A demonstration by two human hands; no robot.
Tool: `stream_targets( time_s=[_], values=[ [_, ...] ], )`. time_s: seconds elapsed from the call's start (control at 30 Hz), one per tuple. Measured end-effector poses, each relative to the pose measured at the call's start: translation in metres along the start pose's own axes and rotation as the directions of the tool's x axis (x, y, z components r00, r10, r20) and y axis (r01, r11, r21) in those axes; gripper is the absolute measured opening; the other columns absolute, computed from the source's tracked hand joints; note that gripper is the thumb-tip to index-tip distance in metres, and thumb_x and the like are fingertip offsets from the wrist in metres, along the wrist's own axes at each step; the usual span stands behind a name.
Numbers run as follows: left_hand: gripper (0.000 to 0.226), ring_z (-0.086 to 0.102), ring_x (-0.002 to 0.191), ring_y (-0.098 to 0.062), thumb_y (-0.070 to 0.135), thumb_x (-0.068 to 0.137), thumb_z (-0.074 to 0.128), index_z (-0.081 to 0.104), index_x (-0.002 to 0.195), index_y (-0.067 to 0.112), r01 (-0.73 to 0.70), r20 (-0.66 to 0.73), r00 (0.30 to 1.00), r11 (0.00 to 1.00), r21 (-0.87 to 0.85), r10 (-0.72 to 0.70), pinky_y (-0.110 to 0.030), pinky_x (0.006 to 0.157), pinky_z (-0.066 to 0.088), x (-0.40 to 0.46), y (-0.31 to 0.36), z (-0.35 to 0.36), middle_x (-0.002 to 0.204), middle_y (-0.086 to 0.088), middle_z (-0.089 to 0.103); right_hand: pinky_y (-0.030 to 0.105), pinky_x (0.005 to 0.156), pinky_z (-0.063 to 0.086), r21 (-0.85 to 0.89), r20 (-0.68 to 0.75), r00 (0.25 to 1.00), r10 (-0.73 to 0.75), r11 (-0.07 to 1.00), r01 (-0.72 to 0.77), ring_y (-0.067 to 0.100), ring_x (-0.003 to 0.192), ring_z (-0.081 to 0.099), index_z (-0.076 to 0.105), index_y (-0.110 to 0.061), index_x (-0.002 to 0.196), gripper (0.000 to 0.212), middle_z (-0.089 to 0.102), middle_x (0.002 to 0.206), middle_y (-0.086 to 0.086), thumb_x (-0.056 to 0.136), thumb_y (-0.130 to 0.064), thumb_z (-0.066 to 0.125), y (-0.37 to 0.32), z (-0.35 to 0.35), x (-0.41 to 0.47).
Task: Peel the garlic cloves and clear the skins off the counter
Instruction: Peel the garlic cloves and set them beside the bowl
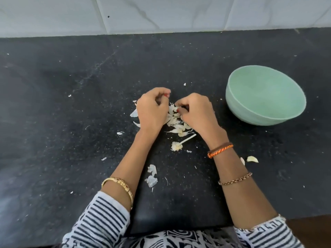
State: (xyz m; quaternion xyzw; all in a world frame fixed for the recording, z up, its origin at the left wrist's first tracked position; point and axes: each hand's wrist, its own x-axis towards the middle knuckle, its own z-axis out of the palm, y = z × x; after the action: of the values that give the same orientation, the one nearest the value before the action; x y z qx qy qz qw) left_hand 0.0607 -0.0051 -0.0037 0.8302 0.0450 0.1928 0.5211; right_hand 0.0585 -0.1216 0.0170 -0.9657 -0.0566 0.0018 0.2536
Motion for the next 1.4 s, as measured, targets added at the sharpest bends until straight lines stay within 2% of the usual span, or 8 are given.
stream_targets(
  time_s=[0.17,0.33,0.53,0.77,0.87,1.13,1.23,1.4],
  values=[
    [0.021,0.054,0.061,0.011,-0.001,0.085,0.054,0.071,0.093,0.01,-0.015,0.037,0.999,1.0,0.003,0.015,-0.005,0.062,0.042,0.0,0.001,0.001,0.075,0.015,0.061,0.028,0.084,0.047,-0.007,-0.072,0.996,-0.045,0.999,0.045,0.013,0.096,0.057,0.067,-0.016,0.1,0.014,0.063,0.103,-0.001,0.087,-0.017,0.064,0.009,0.002,-0.002],
    [0.02,0.054,0.062,0.006,0.001,0.086,0.055,0.071,0.093,0.01,-0.004,0.052,0.999,1.0,-0.008,0.004,-0.007,0.063,0.043,0.0,0.002,0.001,0.076,0.013,0.062,0.006,0.065,0.044,0.315,-0.246,0.969,0.031,0.948,0.05,-0.006,0.061,0.052,0.069,-0.014,0.091,0.016,0.053,0.07,-0.021,0.079,-0.004,0.069,0.012,-0.004,-0.005],
    [0.013,0.062,0.07,-0.02,0.008,0.087,0.06,0.072,0.09,0.013,-0.019,0.094,0.995,1.0,0.0,0.019,-0.026,0.068,0.05,-0.001,0.004,-0.004,0.078,0.001,0.068,0.011,0.073,0.048,0.382,-0.296,0.953,0.065,0.922,0.056,-0.001,0.072,0.06,0.073,-0.011,0.099,0.017,0.071,0.088,-0.002,0.086,-0.006,0.063,0.009,-0.001,-0.007],
    [0.014,0.057,0.063,0.0,0.012,0.088,0.061,0.074,0.092,0.013,-0.055,0.241,0.968,0.998,-0.039,0.063,-0.021,0.062,0.044,0.002,-0.002,-0.005,0.082,0.004,0.069,0.01,0.071,0.05,0.443,-0.318,0.947,0.048,0.89,0.104,-0.006,0.069,0.06,0.073,-0.011,0.092,0.016,0.065,0.076,-0.01,0.078,-0.004,0.071,0.008,0.0,-0.007],
    [0.014,0.066,0.079,-0.019,0.015,0.086,0.06,0.073,0.092,0.016,-0.034,0.281,0.956,0.986,-0.166,0.08,-0.036,0.074,0.053,0.003,-0.003,-0.008,0.087,-0.001,0.072,0.012,0.068,0.052,0.473,-0.342,0.938,0.05,0.872,0.126,-0.002,0.069,0.064,0.074,-0.012,0.088,0.014,0.067,0.075,-0.009,0.075,-0.008,0.075,0.008,0.001,-0.008],
    [0.014,0.065,0.077,-0.022,0.008,0.086,0.064,0.069,0.089,0.021,-0.005,0.309,0.948,0.977,-0.215,0.073,-0.031,0.075,0.054,0.004,0.0,-0.011,0.084,-0.003,0.071,0.021,0.078,0.052,0.378,-0.441,0.896,-0.045,0.897,0.231,0.009,0.085,0.067,0.073,-0.01,0.098,0.019,0.073,0.09,0.001,0.081,-0.004,0.067,0.007,0.005,-0.007],
    [0.012,0.061,0.064,-0.006,0.007,0.085,0.065,0.071,0.092,0.015,0.004,0.28,0.958,0.974,-0.226,0.061,-0.021,0.063,0.048,0.001,0.002,-0.012,0.07,0.01,0.068,0.032,0.073,0.055,0.277,-0.483,0.867,-0.121,0.918,0.283,0.017,0.082,0.068,0.073,-0.008,0.097,0.019,0.073,0.088,0.005,0.081,-0.003,0.065,0.008,0.01,-0.007],
    [0.009,0.063,0.073,-0.041,0.013,0.079,0.066,0.072,0.085,0.014,0.034,0.254,0.966,0.953,-0.301,0.046,-0.044,0.07,0.053,0.0,0.009,-0.014,0.077,-0.02,0.07,0.037,0.069,0.053,0.135,-0.528,0.813,-0.245,0.921,0.365,0.025,0.073,0.066,0.073,-0.006,0.096,0.022,0.072,0.082,0.008,0.08,0.003,0.06,0.01,0.012,-0.003]
  ],
)
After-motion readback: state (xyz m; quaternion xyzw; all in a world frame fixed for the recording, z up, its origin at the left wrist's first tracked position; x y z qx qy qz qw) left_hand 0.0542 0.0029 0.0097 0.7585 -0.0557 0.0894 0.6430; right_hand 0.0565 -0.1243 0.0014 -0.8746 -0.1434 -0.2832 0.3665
